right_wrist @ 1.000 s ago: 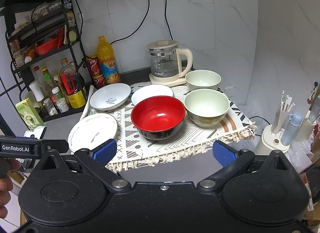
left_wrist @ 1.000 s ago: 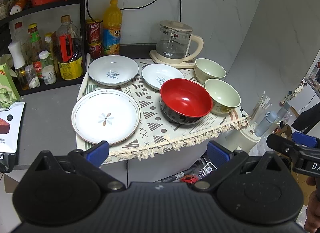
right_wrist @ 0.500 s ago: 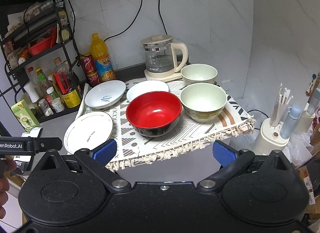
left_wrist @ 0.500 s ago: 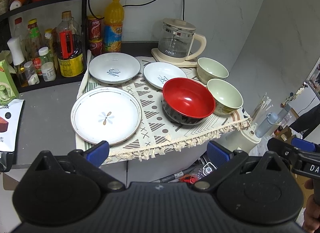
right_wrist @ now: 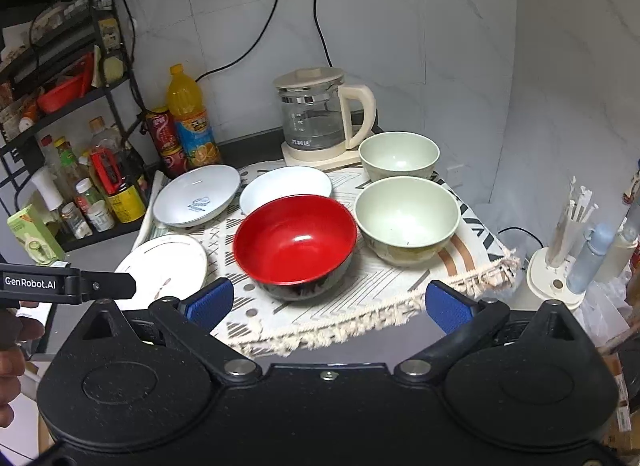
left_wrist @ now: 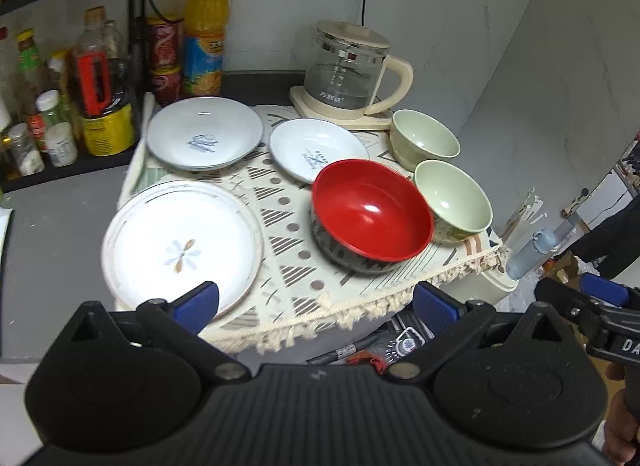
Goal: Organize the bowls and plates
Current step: 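Move the right tool toward the large pale green bowl's rim, then grasp the large pale green bowl rim with the right tool and lift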
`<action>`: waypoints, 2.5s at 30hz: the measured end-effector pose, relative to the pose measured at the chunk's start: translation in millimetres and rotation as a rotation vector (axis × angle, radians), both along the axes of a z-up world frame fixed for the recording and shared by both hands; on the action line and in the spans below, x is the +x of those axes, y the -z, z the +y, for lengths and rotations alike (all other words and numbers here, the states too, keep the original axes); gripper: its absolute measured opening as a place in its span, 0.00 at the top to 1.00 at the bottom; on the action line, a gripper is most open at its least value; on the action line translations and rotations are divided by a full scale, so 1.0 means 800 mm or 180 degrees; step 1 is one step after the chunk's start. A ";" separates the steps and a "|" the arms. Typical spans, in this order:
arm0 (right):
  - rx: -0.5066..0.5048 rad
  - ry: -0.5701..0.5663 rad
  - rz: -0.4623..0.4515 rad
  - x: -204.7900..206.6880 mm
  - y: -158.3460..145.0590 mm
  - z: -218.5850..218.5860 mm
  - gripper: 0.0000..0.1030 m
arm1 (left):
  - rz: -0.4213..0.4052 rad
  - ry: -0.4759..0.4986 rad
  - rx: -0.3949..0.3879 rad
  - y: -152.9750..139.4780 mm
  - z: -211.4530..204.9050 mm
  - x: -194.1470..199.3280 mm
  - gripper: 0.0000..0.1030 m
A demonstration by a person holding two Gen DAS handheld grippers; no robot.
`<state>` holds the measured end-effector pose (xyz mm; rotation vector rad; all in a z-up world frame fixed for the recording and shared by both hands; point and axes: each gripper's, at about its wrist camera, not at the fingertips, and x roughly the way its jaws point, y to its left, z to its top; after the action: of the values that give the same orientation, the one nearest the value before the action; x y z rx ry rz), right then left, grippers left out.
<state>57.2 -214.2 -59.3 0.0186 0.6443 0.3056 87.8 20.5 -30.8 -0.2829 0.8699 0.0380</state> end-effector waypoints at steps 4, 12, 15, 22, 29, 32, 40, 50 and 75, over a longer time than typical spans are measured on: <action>0.0033 0.0005 0.0057 0.032 0.003 0.001 0.00 | 0.0031 0.0069 -0.0063 0.005 0.001 0.039 0.02; 0.0099 0.0070 0.0131 0.089 0.008 -0.007 0.01 | 0.0059 0.0268 -0.0146 0.016 -0.004 0.118 0.03; 0.0109 0.0154 0.0171 0.107 0.013 -0.014 0.06 | 0.0009 0.0297 -0.0211 0.019 -0.007 0.146 0.03; 0.0236 0.0361 0.0277 0.144 0.022 -0.035 0.17 | 0.0015 0.0526 -0.0314 0.029 -0.022 0.218 0.08; 0.0368 0.0634 0.0447 0.178 0.041 -0.066 0.31 | 0.0154 0.0821 -0.0372 0.048 -0.051 0.287 0.14; 0.0420 0.0745 0.0509 0.187 0.051 -0.077 0.39 | 0.0226 0.1010 -0.0376 0.056 -0.066 0.311 0.27; 0.0565 0.1089 0.0719 0.211 0.079 -0.100 0.60 | 0.0352 0.1344 -0.0387 0.079 -0.101 0.370 0.48; 0.0668 0.1269 0.0956 0.243 0.113 -0.106 0.66 | 0.0660 0.1712 -0.0153 0.121 -0.154 0.433 0.66; 0.0788 0.1013 0.1042 0.282 0.122 -0.105 0.80 | 0.0671 0.1460 -0.0219 0.113 -0.158 0.440 0.85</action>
<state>282.8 -298.3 -157.0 0.4119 0.9111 0.0714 439.9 -106.2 -121.3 -0.1394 1.1302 -0.3950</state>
